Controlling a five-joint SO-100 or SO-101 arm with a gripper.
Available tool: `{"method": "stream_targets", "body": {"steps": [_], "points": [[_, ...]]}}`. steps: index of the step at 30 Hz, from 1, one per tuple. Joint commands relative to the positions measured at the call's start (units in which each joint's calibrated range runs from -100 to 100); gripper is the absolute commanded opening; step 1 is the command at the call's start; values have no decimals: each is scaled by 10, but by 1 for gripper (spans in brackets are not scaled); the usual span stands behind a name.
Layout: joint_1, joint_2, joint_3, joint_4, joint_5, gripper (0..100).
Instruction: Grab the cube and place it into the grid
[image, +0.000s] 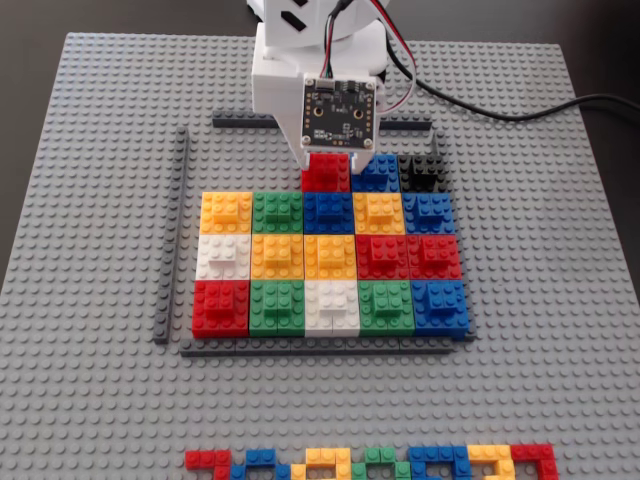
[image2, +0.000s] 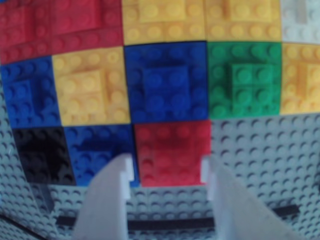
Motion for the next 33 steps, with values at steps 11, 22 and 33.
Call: {"method": "stream_targets", "body": {"steps": [11,22,33], "points": [[2,-40,-43,21,-2,17],[-9,-81,-137,66,-11,1],[-21,-160,-165,86,-16,0]]}}
